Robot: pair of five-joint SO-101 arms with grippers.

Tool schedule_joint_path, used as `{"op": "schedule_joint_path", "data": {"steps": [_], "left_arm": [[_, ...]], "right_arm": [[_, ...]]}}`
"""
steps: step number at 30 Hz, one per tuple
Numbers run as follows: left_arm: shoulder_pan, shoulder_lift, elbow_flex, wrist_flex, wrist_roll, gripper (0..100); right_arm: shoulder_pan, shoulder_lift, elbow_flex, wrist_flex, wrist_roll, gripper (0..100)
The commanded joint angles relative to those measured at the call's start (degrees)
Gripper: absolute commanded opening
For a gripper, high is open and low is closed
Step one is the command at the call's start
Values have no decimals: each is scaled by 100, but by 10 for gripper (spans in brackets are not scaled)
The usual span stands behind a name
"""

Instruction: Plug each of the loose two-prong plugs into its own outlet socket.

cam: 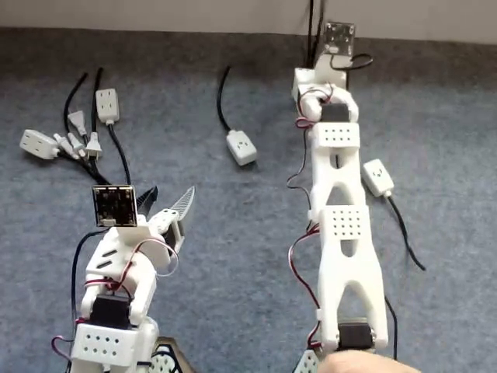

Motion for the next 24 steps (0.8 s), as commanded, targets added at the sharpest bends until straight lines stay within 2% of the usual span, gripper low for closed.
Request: {"op": "schedule_joint_path", "data": {"steps": [1, 7, 12, 18, 24], "left_arm": [[101, -13, -40, -105, -18, 248], [101, -4, -40, -105, -18, 248], [101, -13, -40, -105, -18, 248], [101, -31, -40, -97, -18, 248], [101, -31, -40, -97, -18, 248]], "right_arm": [[127, -1244, -752, 391, 105, 303], [514, -2563, -743, 1367, 264, 303], [884, -3327, -734, 2949, 1916, 301], [1411, -3459, -734, 5270, 4018, 301], [2070, -3547, 295, 5358, 4721, 300]]}}
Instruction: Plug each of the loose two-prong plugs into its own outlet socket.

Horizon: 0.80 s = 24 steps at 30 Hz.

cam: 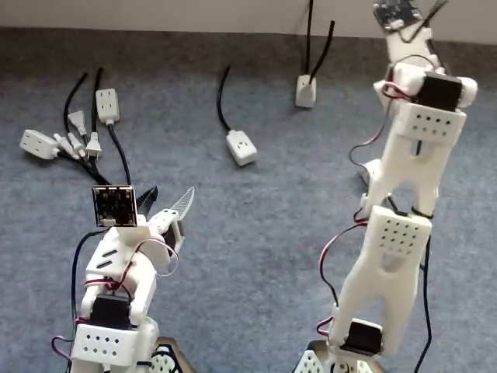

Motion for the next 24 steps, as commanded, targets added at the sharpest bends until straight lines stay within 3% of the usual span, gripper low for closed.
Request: {"op": "schedule_joint_path", "data": {"steps": [1, 7, 13, 24], "left_arm": [[101, -31, -40, -97, -18, 248], [101, -31, -40, -97, -18, 248], [101, -4, -13, -123, -18, 248], [101, -40, 40, -132, -26, 248]], "right_arm": [[479, -488, 655, 259, 686, 300], [637, -523, 2519, 251, 853, 300], [321, -532, 3837, 251, 826, 300], [-154, -470, 4646, 163, 818, 300]]}}
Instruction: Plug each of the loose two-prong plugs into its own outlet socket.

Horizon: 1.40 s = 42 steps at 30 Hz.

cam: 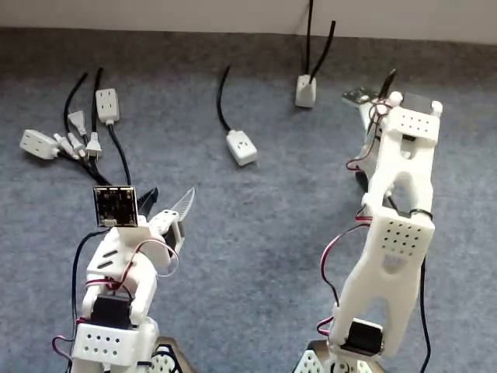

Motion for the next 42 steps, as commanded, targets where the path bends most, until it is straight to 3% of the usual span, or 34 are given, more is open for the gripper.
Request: {"op": "schedule_joint_path", "data": {"steps": [1, 5, 10, 13, 19, 33, 42], "left_arm": [[101, -40, -31, -114, -26, 248], [101, -40, -31, -114, -26, 248], [101, -40, -31, -114, -26, 248], [101, -40, -31, -114, -26, 248], [101, -40, -31, -114, -26, 248], [92, -40, -31, -123, -26, 248], [75, -40, -31, -123, -26, 248]], "right_arm": [[-136, -330, 40, 22, 26, 300], [31, -66, 13, -470, 26, 286], [286, 400, -22, -1033, 26, 149], [347, 400, -31, -1042, 26, 115], [31, -268, -1121, 277, 26, 113], [-1411, -2290, -1385, 242, -1626, 113], [-2914, -3899, 963, 233, -3516, 113]]}}
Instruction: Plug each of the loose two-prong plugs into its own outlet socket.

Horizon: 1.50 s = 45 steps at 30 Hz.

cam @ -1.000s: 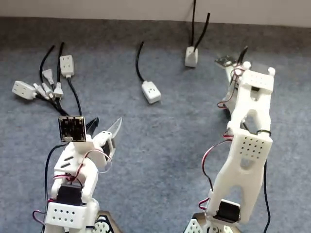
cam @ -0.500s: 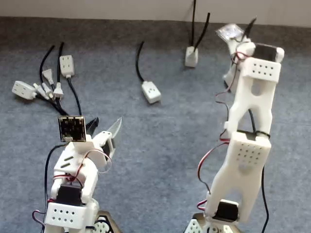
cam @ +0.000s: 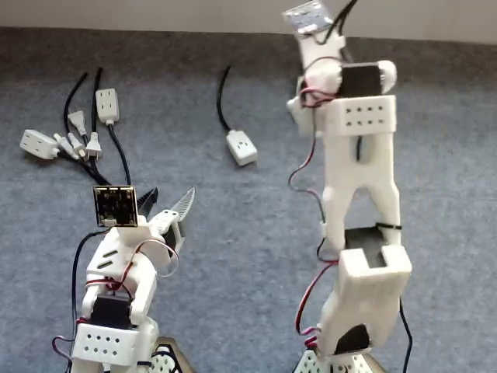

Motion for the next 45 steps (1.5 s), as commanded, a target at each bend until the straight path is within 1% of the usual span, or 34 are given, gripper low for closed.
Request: {"op": "schedule_joint_path", "data": {"steps": [1, 4, 7, 9, 12, 15, 21, 24, 26, 29, 31, 35, 38, 42, 45], "left_arm": [[75, -40, -31, -123, -26, 248], [75, -40, -31, -123, -26, 248], [75, -40, -31, -123, -26, 248], [75, -40, -31, -123, -18, 248], [75, -40, -31, -123, -18, 248], [84, -40, -40, -123, -18, 248], [110, -40, -40, -114, 9, 248], [110, -40, -40, -114, 9, 248], [110, -40, -40, -114, 9, 248], [110, -40, -40, -114, 9, 248], [110, -40, -40, -114, 9, 248], [110, -40, -40, -114, 9, 248], [110, -40, -40, -114, 9, 248], [110, -40, -40, -114, 9, 248], [110, -40, -40, -114, 9, 248]], "right_arm": [[-875, -1174, 1244, 233, -1046, 113], [-1411, -1622, 2114, 215, -1415, 113], [-1736, -1824, 3204, -4, -1635, 113], [-1833, -1842, 3987, -541, -1793, 113], [-1938, -1833, 5051, -1666, -1978, 113], [-2079, -1833, 5807, -2642, -2013, 113], [-2167, -1815, 6607, -4418, -1969, 115], [-2167, -1807, 6853, -4945, -1987, 117], [-2167, -1736, 6932, -5007, -2004, 152], [-2167, -1622, 6949, -5024, -2040, 275], [-2167, -1631, 6941, -4998, -1987, 317], [-2158, -2000, 6818, -4980, -1749, 318], [-2105, -2290, 6721, -4725, -1521, 318], [-1842, -2352, 6703, -4664, -1134, 318], [-1631, -2352, 6712, -4664, -1081, 318]]}}
